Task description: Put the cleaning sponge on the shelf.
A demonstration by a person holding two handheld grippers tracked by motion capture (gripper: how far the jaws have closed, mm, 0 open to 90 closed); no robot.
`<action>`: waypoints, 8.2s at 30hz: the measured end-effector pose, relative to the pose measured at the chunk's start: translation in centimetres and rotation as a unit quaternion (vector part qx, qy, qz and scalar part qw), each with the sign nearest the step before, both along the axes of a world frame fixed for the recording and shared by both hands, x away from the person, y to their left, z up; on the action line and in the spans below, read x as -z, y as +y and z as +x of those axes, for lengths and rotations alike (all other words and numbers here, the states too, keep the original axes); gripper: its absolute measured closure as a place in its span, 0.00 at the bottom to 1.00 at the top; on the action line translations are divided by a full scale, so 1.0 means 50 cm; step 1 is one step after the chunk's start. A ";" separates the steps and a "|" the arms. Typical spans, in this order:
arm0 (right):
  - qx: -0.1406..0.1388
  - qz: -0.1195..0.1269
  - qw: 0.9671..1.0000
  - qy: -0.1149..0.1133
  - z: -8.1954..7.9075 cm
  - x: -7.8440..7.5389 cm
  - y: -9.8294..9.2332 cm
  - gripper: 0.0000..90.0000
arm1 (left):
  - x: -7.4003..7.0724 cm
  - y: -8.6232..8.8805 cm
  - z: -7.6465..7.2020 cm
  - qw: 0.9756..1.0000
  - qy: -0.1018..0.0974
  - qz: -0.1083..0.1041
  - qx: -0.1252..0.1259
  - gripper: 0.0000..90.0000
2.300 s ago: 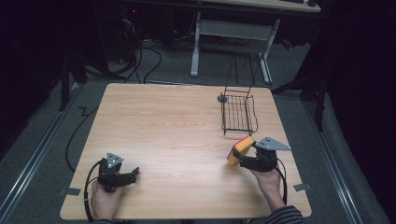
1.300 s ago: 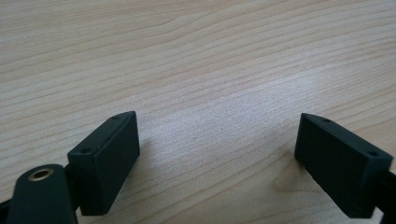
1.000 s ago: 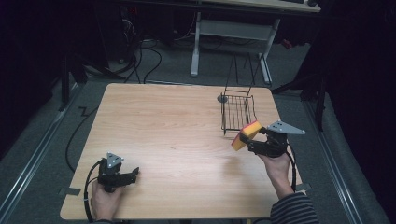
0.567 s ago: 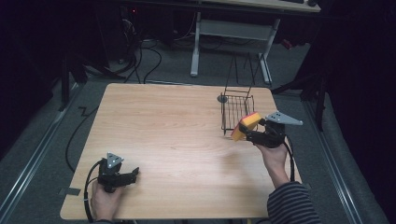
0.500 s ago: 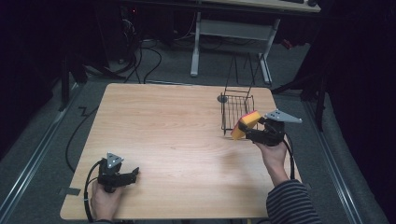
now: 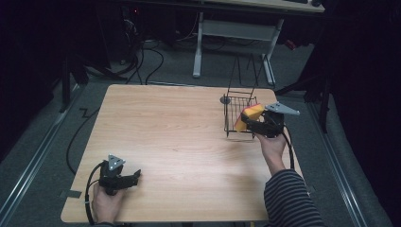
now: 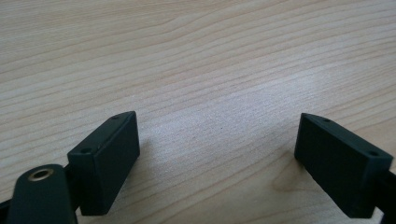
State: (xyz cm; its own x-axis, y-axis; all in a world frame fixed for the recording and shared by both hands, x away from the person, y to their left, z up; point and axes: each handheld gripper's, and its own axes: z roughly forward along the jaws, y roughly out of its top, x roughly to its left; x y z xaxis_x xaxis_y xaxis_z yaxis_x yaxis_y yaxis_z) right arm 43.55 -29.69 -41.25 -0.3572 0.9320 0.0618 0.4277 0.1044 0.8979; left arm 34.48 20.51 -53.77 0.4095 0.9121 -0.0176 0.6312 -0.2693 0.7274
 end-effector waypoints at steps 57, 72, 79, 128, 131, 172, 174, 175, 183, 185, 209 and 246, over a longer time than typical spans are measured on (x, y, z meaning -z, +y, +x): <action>0.035 -0.047 0.997 0.057 0.114 0.070 0.033 0.25 | 0.000 -0.001 0.001 1.000 -0.001 0.000 -0.001 0.16; 0.034 -0.054 0.996 0.064 0.110 0.069 0.035 0.24 | 0.000 -0.001 0.001 1.000 -0.001 0.000 -0.001 0.16; 0.032 -0.059 0.995 0.073 0.110 0.071 0.034 0.22 | 0.000 -0.001 0.001 1.000 -0.001 0.000 -0.001 0.16; 0.022 -0.033 0.998 0.053 0.004 -0.011 -0.006 0.09 | 0.000 0.000 0.001 1.000 -0.001 0.000 -0.001 0.16; 0.018 -0.021 0.999 0.040 -0.009 -0.018 -0.010 0.12 | 0.000 0.000 0.001 1.000 -0.001 0.000 -0.001 0.16; -0.008 0.031 0.999 0.008 -0.175 -0.051 -0.058 0.21 | 0.000 -0.001 0.001 1.000 -0.001 0.000 -0.001 0.16; -0.009 0.031 0.999 0.007 -0.183 -0.050 -0.060 0.21 | 0.000 -0.001 0.001 1.000 -0.001 0.000 -0.001 0.16; -0.009 0.031 0.999 0.007 -0.187 -0.050 -0.061 0.21 | 0.000 -0.001 0.001 1.000 -0.001 0.000 -0.001 0.16; -0.023 0.028 0.999 0.008 -0.208 -0.042 -0.061 0.21 | 0.000 -0.001 0.001 1.000 -0.001 0.000 -0.001 0.16; -0.026 0.030 0.999 0.008 -0.213 -0.039 -0.061 0.21 | 0.000 -0.001 0.001 1.000 -0.001 0.000 -0.001 0.16; -0.051 0.032 0.998 0.022 -0.239 0.028 -0.047 0.23 | 0.000 -0.001 0.001 1.000 -0.001 0.000 -0.001 0.16; -0.040 0.022 0.997 0.056 -0.216 0.124 -0.028 0.26 | 0.000 -0.001 0.001 1.000 -0.001 0.000 -0.001 0.16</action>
